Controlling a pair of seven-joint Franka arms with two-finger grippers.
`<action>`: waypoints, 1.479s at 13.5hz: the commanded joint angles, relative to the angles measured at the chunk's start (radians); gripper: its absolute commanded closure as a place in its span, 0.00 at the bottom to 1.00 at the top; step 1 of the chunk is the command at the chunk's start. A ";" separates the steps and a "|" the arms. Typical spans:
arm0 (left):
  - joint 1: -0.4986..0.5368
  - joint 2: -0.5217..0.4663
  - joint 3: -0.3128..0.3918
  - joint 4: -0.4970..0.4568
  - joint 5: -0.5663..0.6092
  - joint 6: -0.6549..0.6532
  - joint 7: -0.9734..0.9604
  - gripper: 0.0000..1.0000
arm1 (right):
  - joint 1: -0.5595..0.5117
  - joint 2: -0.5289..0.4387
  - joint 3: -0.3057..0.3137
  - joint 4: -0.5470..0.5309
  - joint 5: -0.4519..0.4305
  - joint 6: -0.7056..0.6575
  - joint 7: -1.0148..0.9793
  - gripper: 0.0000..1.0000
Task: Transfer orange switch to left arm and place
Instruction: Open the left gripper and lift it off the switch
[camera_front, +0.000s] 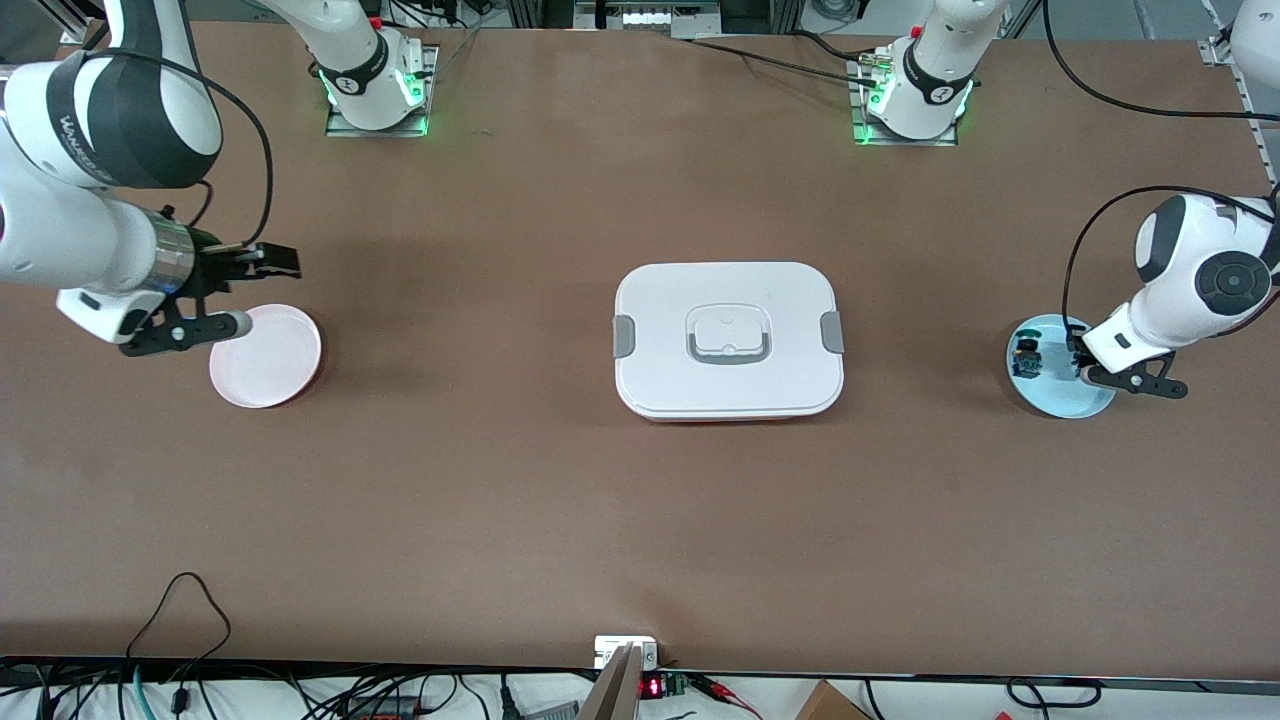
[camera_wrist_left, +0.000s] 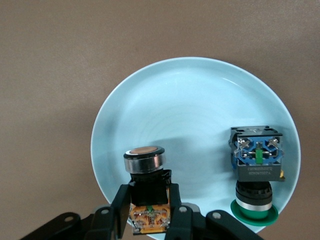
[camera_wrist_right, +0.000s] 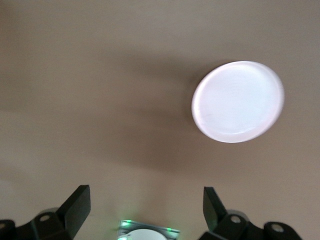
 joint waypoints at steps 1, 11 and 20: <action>0.000 0.034 -0.005 0.044 0.034 -0.006 0.000 0.70 | -0.004 0.005 -0.001 0.113 -0.127 -0.078 0.051 0.00; 0.037 0.023 -0.024 0.048 0.018 -0.008 0.015 0.00 | -0.145 -0.044 0.009 0.103 0.006 -0.010 0.103 0.00; 0.110 -0.021 -0.304 0.301 -0.173 -0.386 0.017 0.00 | -0.140 -0.174 0.010 -0.058 0.003 0.063 0.074 0.00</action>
